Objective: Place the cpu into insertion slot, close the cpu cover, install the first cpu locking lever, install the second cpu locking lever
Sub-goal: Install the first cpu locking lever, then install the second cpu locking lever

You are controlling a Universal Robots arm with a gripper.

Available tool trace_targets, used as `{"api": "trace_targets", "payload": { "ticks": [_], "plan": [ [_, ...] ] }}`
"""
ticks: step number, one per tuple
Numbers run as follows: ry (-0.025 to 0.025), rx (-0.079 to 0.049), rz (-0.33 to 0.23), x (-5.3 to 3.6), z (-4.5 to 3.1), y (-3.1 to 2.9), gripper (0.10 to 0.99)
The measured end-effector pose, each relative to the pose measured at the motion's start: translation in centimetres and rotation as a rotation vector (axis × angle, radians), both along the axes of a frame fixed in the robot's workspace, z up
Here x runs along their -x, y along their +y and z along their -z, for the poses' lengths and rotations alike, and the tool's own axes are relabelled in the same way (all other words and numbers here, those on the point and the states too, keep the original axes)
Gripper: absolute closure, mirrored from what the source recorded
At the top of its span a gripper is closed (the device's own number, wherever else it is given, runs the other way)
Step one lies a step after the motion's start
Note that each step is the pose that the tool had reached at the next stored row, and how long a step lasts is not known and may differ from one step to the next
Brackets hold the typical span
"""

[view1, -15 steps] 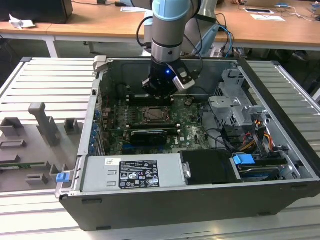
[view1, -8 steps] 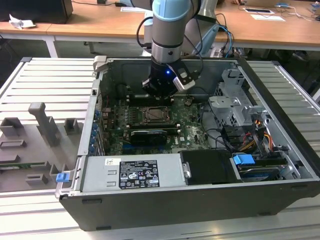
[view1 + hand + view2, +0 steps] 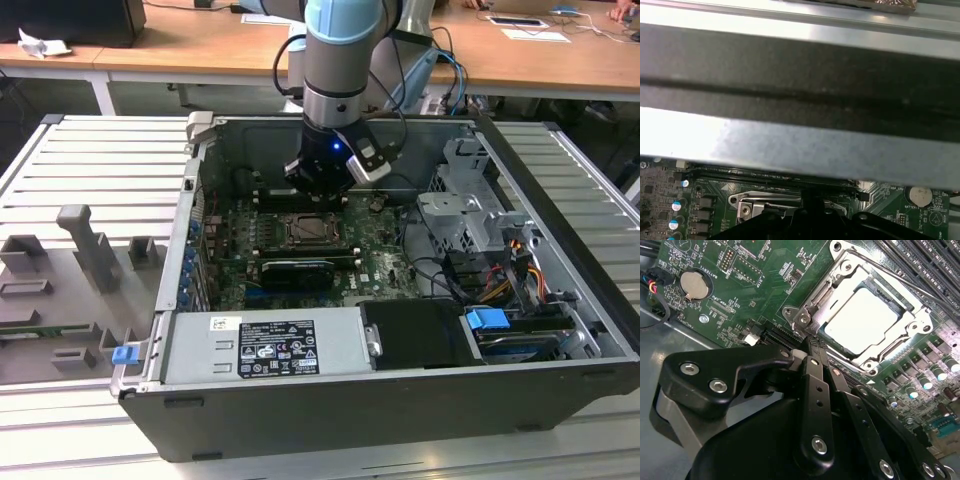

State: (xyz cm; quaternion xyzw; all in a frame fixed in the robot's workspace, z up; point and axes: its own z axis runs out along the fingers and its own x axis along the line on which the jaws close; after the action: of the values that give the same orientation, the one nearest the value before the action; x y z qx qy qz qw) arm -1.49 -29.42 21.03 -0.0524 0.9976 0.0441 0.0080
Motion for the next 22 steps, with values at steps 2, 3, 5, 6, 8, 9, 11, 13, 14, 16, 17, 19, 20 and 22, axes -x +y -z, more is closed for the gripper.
{"api": "trace_targets", "payload": {
  "ticks": [2, 3, 5, 6, 8, 9, 11, 13, 14, 16, 17, 19, 20, 22],
  "plan": [
    [0.0000, 0.000, 0.000, 0.00, 0.00, -0.05, 0.980],
    [0.0000, 0.000, 0.000, 0.00, 0.00, -0.09, 0.980],
    [0.0001, 0.000, 0.000, 0.00, 0.00, -0.16, 0.980],
    [0.0000, 0.000, 0.000, 0.00, 0.00, -0.21, 0.980],
    [-0.0001, 0.000, 0.000, 0.00, 0.01, -0.28, 0.980],
    [0.0000, 0.000, 0.000, 0.00, 0.00, -0.31, 0.980],
    [0.0000, 0.000, 0.000, 0.00, 0.00, -0.37, 0.980],
    [0.0000, 0.000, 0.000, 0.00, 0.00, -0.40, 0.980],
    [0.0001, 0.000, 0.000, 0.00, -0.02, -0.41, 0.980],
    [0.0001, 0.000, 0.000, 0.00, -0.19, -0.41, 0.980],
    [0.0000, 0.000, 0.000, 0.00, -0.34, -0.40, 0.980],
    [-0.0001, 0.000, 0.000, 0.00, -0.70, -0.41, 0.980],
    [0.0000, 0.000, 0.000, 0.00, -0.97, -0.41, 0.980],
    [0.0000, 0.000, 0.000, 0.00, -1.46, -0.41, 0.980]
  ]
}}
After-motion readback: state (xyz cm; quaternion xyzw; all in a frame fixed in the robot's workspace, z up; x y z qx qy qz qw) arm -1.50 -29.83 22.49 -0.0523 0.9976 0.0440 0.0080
